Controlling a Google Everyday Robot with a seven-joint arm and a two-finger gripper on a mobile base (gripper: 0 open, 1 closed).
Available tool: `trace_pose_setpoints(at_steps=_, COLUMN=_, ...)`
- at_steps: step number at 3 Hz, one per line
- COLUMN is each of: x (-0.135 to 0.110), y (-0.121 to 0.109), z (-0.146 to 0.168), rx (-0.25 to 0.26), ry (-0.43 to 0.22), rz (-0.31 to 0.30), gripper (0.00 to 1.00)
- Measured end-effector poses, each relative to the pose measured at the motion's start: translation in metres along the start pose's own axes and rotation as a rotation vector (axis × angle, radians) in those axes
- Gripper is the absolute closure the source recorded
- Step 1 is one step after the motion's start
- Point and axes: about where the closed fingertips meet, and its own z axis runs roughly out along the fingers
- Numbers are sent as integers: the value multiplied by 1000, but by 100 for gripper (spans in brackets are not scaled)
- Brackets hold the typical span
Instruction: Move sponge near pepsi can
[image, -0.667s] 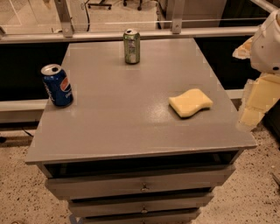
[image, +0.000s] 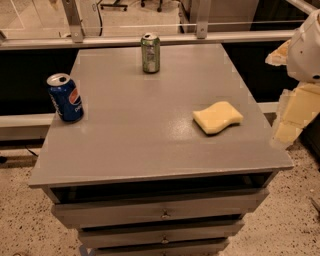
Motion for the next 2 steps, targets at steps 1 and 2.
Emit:
trace_pose_setpoints(at_steps=1, x=-1, y=-8, z=11, rx=-1, ry=-43, rz=-18, gripper=0)
trace_pose_setpoints(at_steps=2, x=-6, y=-30, z=40, rx=-7, ry=-113, rz=-34, gripper=0)
